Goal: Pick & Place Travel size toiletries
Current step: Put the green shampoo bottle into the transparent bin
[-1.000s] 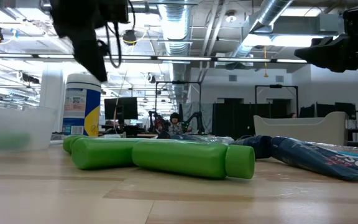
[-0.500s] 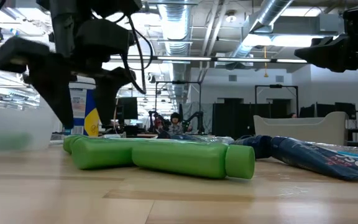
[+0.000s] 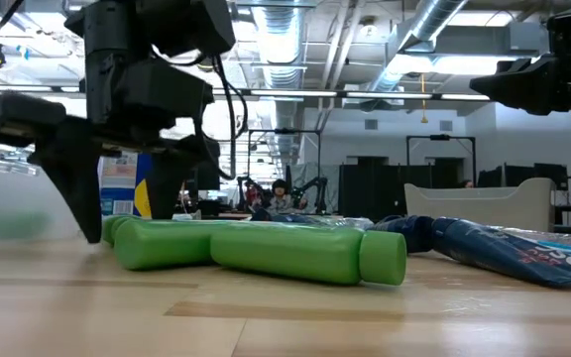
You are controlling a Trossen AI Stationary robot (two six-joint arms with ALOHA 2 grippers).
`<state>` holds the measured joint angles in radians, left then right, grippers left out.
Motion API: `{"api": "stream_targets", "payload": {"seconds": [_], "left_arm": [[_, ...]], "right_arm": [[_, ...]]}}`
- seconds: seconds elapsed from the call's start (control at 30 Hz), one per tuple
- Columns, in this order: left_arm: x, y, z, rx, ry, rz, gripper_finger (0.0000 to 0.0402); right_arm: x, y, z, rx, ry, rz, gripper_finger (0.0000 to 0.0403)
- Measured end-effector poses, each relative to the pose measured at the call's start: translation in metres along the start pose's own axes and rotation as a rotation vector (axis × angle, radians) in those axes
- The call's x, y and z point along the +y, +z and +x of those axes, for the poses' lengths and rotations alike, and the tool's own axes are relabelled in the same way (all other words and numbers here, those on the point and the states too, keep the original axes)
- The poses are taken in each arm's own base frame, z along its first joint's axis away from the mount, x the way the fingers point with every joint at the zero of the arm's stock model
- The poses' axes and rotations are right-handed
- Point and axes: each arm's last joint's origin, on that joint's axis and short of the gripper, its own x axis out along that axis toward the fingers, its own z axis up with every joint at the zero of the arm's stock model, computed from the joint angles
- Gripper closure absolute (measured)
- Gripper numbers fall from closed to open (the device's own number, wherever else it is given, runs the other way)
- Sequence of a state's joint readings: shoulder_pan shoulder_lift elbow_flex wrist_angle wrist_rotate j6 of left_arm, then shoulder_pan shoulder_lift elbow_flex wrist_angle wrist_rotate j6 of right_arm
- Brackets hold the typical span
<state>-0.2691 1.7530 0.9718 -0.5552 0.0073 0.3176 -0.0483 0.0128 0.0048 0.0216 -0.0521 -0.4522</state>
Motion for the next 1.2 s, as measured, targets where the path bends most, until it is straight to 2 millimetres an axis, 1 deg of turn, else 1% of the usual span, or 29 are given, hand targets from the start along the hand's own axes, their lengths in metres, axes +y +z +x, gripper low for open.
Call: {"api": "stream_targets", "payload": {"seconds": [0.13,0.43,0.6,0.7,0.9,1.03,1.1,1.2], "left_arm": [[0.000,0.000,0.005,0.019,-0.008,0.000,0.0151],[0.000,-0.001,0.005,0.018,-0.007,0.007,0.0257],[0.000,-0.001,0.006,0.016,-0.007,0.065,0.0301],[0.001,-0.001,0.006,0.012,-0.004,0.080,0.0311],[0.002,0.000,0.006,0.005,0.011,0.098,0.0304],[0.003,0.001,0.004,-0.002,0.030,0.099,0.0310],[0.006,0.005,0.001,-0.006,0.091,0.097,0.0313],[0.013,0.014,-0.010,-0.024,0.184,0.089,0.0313]], "right_arm": [[0.000,0.000,0.000,-0.001,0.000,0.000,0.0403],[0.000,0.000,0.000,0.000,0.000,0.000,0.0403],[0.000,0.000,0.000,0.000,0.000,0.000,0.0403],[0.000,0.000,0.000,0.000,0.000,0.000,0.0403],[0.000,0.000,0.000,-0.001,0.000,0.000,0.0403],[0.000,0.000,0.000,0.000,0.000,0.000,0.0403],[0.000,0.000,0.000,0.000,0.000,0.000,0.0403],[0.000,0.000,0.000,0.000,0.000,0.000,0.0403]]}}
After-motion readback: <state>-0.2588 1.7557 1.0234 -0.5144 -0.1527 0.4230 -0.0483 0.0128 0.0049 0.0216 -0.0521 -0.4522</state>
